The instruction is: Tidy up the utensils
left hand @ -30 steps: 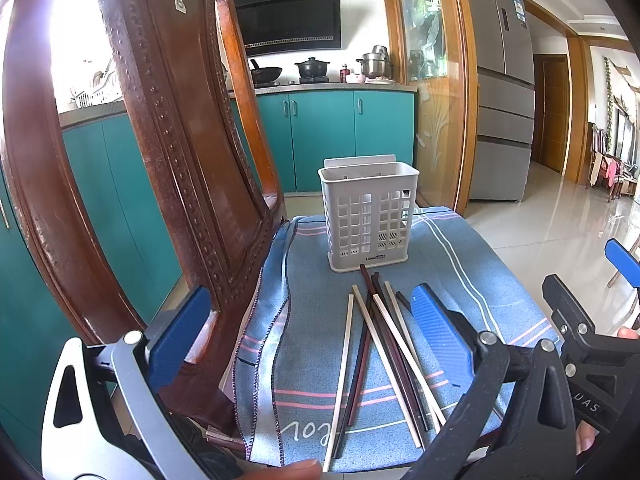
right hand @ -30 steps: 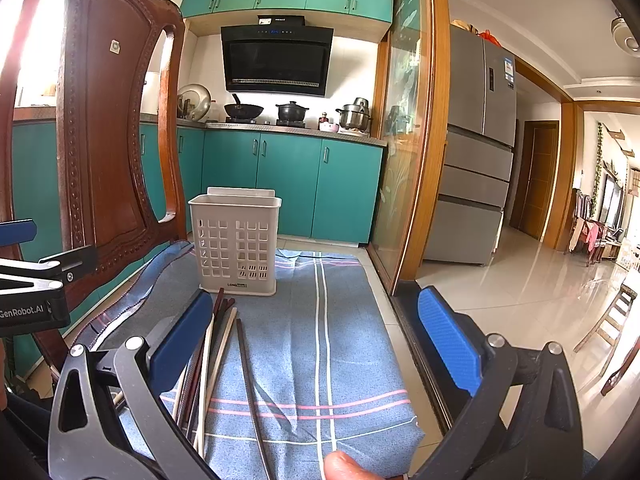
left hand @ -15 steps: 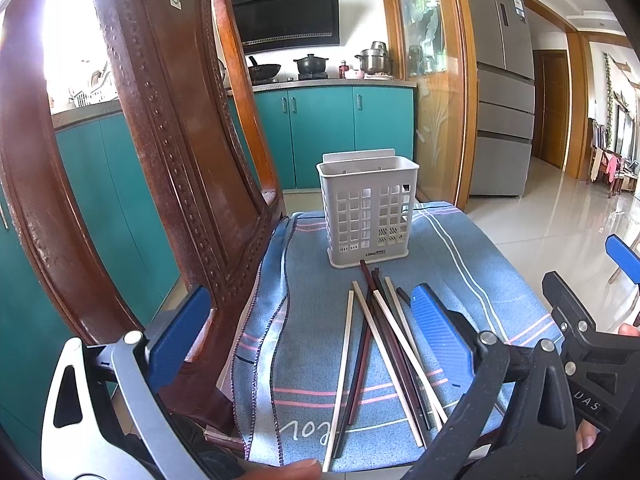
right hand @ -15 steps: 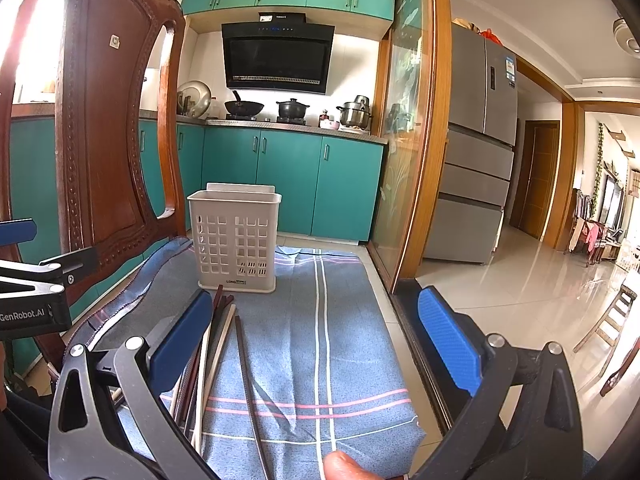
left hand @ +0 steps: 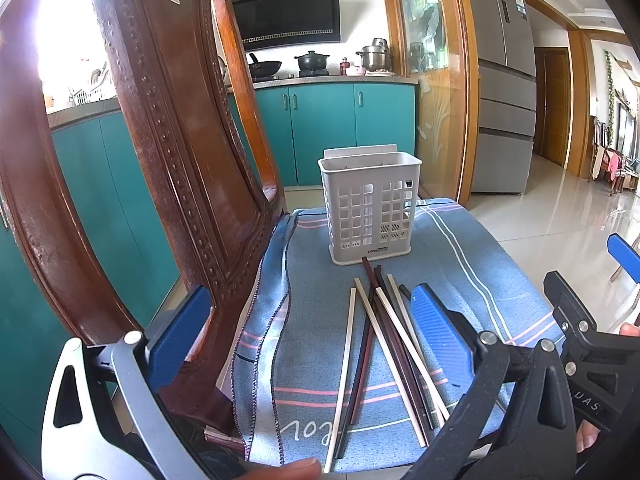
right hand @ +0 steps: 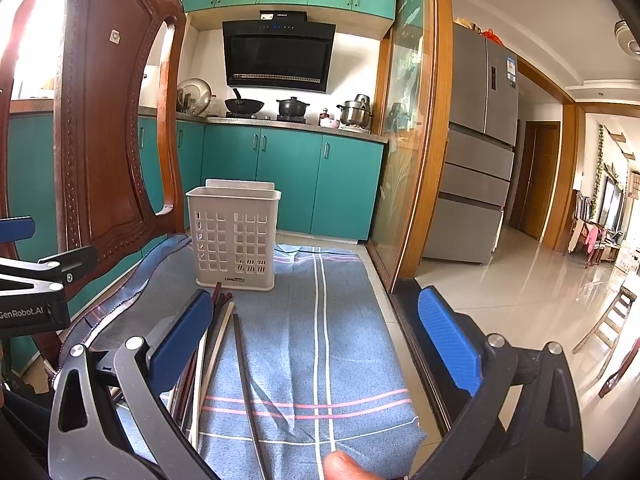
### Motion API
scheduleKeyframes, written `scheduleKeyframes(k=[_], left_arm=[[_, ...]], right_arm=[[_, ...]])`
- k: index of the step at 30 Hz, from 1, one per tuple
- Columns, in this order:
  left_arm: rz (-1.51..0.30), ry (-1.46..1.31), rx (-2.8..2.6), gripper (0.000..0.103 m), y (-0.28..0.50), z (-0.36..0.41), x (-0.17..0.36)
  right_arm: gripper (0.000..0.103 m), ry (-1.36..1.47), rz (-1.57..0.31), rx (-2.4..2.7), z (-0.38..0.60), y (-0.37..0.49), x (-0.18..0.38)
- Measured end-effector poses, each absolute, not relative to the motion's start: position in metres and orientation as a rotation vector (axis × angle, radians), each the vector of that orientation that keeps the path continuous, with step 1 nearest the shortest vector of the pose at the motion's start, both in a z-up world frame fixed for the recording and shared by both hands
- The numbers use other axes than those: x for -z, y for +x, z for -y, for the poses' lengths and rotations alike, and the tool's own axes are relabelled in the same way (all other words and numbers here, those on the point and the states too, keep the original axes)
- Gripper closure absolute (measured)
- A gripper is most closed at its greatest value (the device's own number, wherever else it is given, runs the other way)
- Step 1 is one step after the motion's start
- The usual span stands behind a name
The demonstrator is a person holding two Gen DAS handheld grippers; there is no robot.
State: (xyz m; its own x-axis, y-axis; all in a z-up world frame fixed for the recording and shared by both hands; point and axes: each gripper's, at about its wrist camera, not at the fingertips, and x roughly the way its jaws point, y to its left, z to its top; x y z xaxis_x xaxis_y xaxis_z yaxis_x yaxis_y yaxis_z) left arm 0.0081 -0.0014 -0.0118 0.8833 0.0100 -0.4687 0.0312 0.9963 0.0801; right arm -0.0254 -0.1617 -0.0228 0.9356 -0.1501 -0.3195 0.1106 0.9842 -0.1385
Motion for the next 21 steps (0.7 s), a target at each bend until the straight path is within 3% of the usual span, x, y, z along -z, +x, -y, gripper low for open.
scheduleKeyframes(k=[19,20,21], left_arm=[[-0.615,0.129,0.015,0.003,0.038,0.009,0.045],[-0.642,0.136,0.015,0.003,0.041,0.010,0.051],[-0.675,0.141,0.020,0.003,0.045,0.011,0.057]], right_arm=[[0.002,-0.171,-0.473,0.163,0.159,0.013,0.048],[0.003,-0.166,-0.496,0.172,0.161,0.018,0.051],[0.010,-0.143,-0.540,0.175,0.166,0.027,0.057]])
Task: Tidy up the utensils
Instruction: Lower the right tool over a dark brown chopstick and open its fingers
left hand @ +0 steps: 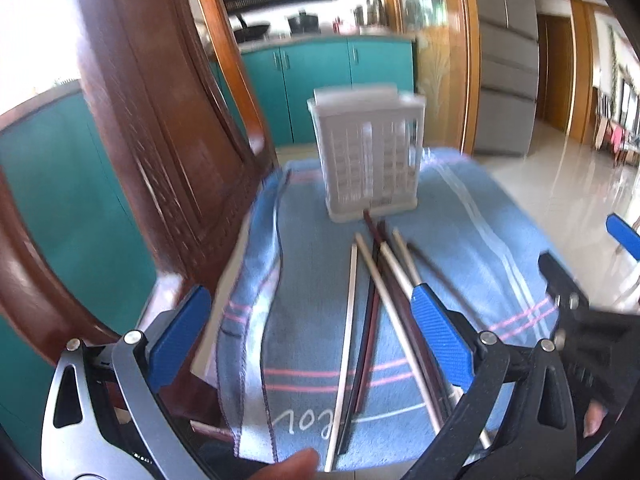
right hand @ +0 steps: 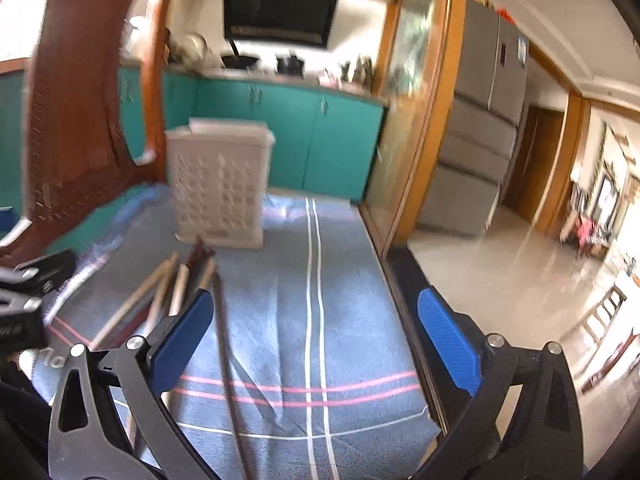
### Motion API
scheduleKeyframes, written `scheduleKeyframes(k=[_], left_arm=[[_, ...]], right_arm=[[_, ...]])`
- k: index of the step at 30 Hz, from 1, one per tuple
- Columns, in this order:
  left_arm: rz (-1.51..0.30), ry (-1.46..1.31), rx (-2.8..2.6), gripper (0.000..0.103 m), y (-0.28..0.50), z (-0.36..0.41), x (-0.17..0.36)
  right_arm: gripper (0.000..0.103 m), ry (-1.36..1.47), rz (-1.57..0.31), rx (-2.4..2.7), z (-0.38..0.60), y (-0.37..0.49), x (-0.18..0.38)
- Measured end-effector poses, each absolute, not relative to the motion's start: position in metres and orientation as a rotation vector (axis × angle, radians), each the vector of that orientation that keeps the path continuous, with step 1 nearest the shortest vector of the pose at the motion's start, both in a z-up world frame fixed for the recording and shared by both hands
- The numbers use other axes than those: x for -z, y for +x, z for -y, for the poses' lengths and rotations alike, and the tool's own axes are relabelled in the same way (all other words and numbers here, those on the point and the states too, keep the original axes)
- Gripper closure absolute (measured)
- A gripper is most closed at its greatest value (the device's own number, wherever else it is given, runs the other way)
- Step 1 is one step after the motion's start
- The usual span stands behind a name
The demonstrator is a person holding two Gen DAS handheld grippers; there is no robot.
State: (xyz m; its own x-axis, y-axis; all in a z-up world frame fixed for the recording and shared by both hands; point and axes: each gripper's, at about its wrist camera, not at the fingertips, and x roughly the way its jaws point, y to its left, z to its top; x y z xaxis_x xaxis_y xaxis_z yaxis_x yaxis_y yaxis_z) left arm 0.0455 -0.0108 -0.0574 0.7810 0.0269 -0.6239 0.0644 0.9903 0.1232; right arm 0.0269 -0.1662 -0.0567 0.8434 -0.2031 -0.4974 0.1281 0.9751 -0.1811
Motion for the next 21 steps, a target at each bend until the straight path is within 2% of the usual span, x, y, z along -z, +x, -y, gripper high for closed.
scheduleKeyframes(k=[2,4,5,6,7,10,12,15,17,18,19,21], left_arm=[[-0.717,0.139,0.035,0.003,0.051,0.010,0.068],[-0.783,0.137,0.048,0.004,0.061,0.010,0.083],[-0.823,0.125,0.051,0.006,0.066,0.009,0.089],[-0.866,0.091,0.069,0.015,0.071,0.005,0.096],[-0.894,0.061,0.085,0.029,0.075,0.003,0.099],[-0.959,-0.034,0.133,0.052,0.083,-0.005,0.102],[-0.972,-0.039,0.138,0.054,0.087,-0.005,0.100],[-1.018,-0.041,0.178,0.054,0.107,0.001,0.094],[-1.070,-0.019,0.218,0.054,0.122,0.010,0.092],[-1.088,0.018,0.235,0.054,0.133,0.015,0.092],[-1.096,0.066,0.241,0.060,0.142,0.021,0.092],[-1.127,0.132,0.227,0.069,0.165,0.027,0.098]], right_arm=[[0.026,-0.081,-0.612,0.175,0.178,0.039,0.065],[0.048,0.015,-0.704,0.137,0.194,0.058,0.071],[0.051,0.043,-0.744,0.109,0.198,0.067,0.073],[0.053,0.054,-0.813,0.049,0.198,0.082,0.076],[0.053,0.043,-0.858,0.000,0.195,0.092,0.077],[0.053,-0.029,-1.006,-0.165,0.170,0.126,0.088],[0.054,-0.101,-1.076,-0.228,0.151,0.142,0.099],[0.070,-0.218,-1.152,-0.230,0.133,0.164,0.119],[0.077,-0.205,-1.158,-0.245,0.134,0.177,0.120],[0.094,-0.200,-1.180,-0.240,0.136,0.185,0.122],[0.098,-0.191,-1.190,-0.233,0.138,0.190,0.123],[0.098,-0.167,-1.185,-0.209,0.148,0.200,0.127]])
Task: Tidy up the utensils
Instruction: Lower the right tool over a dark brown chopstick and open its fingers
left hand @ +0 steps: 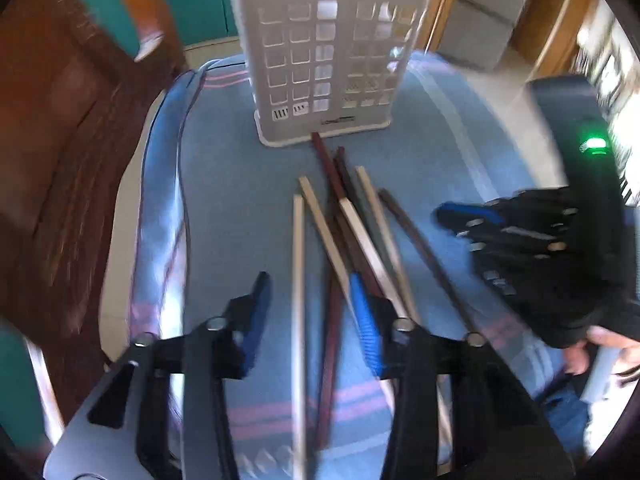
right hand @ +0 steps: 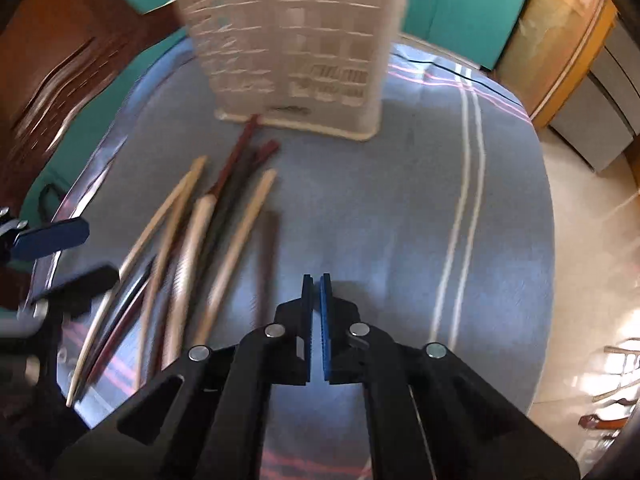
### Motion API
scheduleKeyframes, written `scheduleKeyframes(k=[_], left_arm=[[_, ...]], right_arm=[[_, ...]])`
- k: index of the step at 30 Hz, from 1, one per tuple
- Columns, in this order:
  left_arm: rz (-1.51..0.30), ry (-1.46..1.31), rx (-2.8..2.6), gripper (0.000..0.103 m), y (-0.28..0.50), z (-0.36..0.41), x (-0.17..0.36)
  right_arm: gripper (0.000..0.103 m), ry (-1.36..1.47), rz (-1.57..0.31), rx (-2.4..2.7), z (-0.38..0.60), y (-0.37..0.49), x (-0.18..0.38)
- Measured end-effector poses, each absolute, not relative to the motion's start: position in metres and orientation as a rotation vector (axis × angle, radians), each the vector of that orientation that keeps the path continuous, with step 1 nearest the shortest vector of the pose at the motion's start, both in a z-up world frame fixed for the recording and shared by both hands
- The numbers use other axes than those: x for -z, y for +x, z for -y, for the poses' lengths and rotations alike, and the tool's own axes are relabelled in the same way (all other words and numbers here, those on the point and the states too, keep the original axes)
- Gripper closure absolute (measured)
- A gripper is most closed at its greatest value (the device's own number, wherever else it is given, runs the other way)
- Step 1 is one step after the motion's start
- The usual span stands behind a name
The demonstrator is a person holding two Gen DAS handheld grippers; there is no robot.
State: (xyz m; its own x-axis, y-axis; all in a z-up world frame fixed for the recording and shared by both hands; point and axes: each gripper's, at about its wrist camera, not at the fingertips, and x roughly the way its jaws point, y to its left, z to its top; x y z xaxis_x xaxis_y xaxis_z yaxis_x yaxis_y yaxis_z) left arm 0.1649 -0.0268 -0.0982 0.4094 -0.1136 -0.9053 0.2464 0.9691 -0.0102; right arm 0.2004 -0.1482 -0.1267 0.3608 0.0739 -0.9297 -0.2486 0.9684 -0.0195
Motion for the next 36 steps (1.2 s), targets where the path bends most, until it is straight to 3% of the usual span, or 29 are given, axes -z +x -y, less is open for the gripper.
scheduleKeyframes(k=[6,12,16,26,30,36], left_arm=[[-1.199,0.077,0.217,0.071,0.191,0.018,0.119],[-1.202,0.134,0.206,0.071,0.189,0.026,0.130],[-1.187,0.149,0.186,0.071,0.178,0.024,0.123],[-1.159,0.175,0.171,0.070,0.172,0.026,0.118],[-1.155,0.178,0.169,0.070,0.169,0.042,0.111],[-1.154,0.172,0.168,0.071,0.174,0.027,0.121]], right_arm=[[0.098,0.070,-1.156,-0.278,0.185,0.196,0.126],[0.095,0.054,-1.146,-0.365,0.173,0.194,0.124],[0.060,-0.008,-1.158,-0.387,0.158,0.191,0.122],[0.060,-0.207,-1.135,-0.260,0.116,0.176,0.128],[0.071,-0.225,-1.123,-0.252,0.110,0.169,0.127],[0.071,-0.229,-1.119,-0.247,0.106,0.163,0.126]])
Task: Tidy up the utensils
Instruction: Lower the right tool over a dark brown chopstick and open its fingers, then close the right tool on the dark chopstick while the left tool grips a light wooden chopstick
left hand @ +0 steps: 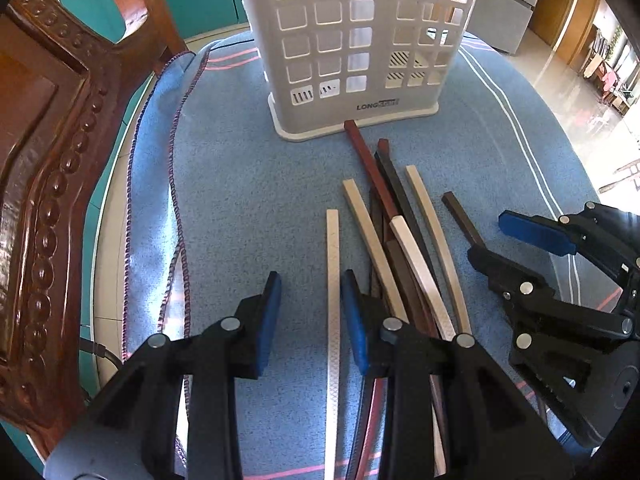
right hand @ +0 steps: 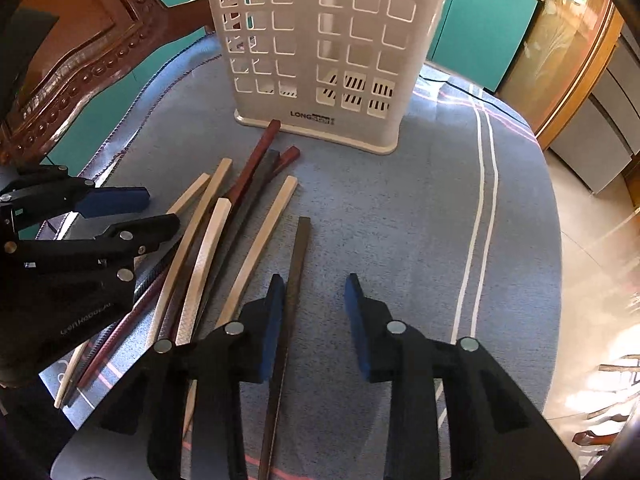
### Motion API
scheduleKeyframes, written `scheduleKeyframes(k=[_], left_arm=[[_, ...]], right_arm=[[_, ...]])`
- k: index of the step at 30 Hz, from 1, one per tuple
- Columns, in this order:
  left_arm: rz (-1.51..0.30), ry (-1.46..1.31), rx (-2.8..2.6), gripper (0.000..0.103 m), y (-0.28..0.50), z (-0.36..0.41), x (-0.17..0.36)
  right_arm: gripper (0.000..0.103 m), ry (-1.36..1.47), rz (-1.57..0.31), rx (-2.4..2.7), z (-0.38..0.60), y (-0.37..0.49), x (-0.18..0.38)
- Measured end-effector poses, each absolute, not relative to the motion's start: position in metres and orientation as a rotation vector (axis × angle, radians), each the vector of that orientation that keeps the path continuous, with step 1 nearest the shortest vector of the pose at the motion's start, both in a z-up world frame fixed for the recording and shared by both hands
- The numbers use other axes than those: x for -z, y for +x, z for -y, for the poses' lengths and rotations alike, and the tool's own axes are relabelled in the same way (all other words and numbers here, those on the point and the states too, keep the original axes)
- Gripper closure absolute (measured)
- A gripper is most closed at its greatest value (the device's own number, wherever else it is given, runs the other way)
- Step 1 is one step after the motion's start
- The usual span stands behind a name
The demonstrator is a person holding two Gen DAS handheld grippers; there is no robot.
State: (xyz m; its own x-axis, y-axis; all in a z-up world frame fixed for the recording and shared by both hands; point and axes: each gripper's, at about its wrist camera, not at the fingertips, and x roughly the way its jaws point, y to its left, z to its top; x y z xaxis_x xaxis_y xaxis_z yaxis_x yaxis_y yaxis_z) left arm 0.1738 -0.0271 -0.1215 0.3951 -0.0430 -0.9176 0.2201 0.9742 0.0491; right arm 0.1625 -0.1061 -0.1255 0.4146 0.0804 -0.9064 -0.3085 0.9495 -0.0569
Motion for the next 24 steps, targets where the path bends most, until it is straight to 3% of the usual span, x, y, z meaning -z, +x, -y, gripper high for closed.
scheduleKeyframes(k=[3,17,18,19,20,22,24], left_arm=[[-1.156,0.160,0.176,0.075,0.174,0.028,0.121],[-1.148,0.161,0.166,0.075,0.185,0.029,0.122],[-1.146,0.158,0.168,0.077,0.186,0.029,0.122],[-1.145,0.150,0.178,0.086,0.187,0.029,0.122],[-1.146,0.142,0.188,0.089,0.187,0.030,0.123],[-1.142,0.141,0.191,0.096,0.189,0.032,0.123],[-1.138,0.128,0.190,0.096,0.190,0.031,0.123]], right_arm=[[0.071,-0.227,-1.120,-0.250,0.112,0.162,0.124],[0.071,-0.235,-1.116,-0.250,0.109,0.162,0.125],[0.071,-0.238,-1.115,-0.250,0.108,0.162,0.124],[0.071,-0.240,-1.114,-0.251,0.110,0.163,0.125],[0.072,-0.242,-1.111,-0.255,0.109,0.162,0.125],[0.091,-0.224,-1.118,-0.291,0.108,0.162,0.126],[0.094,-0.214,-1.122,-0.303,0.107,0.162,0.126]])
